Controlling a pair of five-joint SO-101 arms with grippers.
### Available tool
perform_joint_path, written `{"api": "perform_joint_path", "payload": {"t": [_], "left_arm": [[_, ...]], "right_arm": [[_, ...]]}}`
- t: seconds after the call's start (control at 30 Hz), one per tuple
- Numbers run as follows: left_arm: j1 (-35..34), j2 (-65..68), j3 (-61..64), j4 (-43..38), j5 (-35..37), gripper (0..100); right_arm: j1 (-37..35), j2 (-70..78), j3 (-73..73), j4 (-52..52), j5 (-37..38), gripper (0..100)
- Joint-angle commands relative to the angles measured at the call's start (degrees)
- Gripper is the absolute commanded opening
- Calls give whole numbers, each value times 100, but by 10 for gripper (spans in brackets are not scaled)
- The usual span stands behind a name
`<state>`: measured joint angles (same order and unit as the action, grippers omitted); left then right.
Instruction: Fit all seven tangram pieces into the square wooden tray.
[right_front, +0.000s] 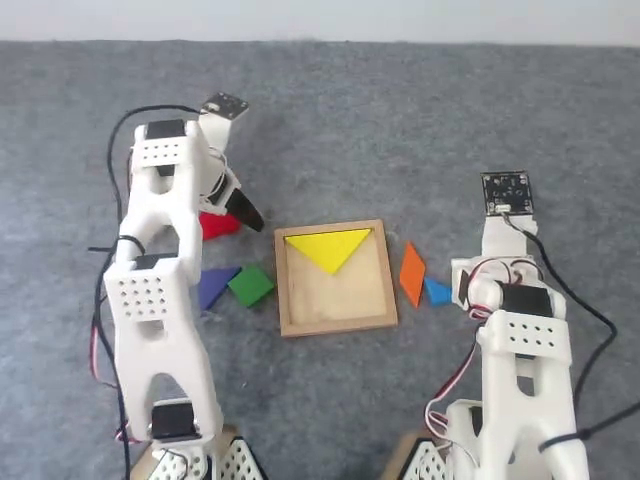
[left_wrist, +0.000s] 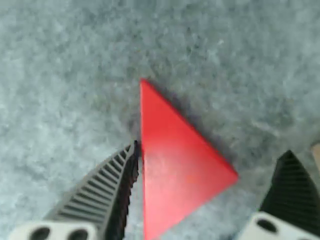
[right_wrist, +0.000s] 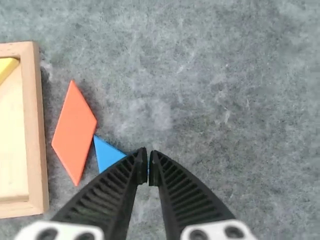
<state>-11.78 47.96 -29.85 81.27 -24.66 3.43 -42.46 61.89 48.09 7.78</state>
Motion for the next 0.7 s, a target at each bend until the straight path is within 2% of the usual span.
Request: {"api": "perform_joint_path", "payload": {"t": [0.0,0.17,0.67], "left_arm": [[-53,18,-567,141,-211,389],[-123,149,-593,369,-580,389],[-167,290,-593,598,-545,364]], "right_arm": [[66,-215,-35,-110,-9,20],[84,-215,-35,-119,-9,20],[84,-215,-35,-92,-26,20]]}}
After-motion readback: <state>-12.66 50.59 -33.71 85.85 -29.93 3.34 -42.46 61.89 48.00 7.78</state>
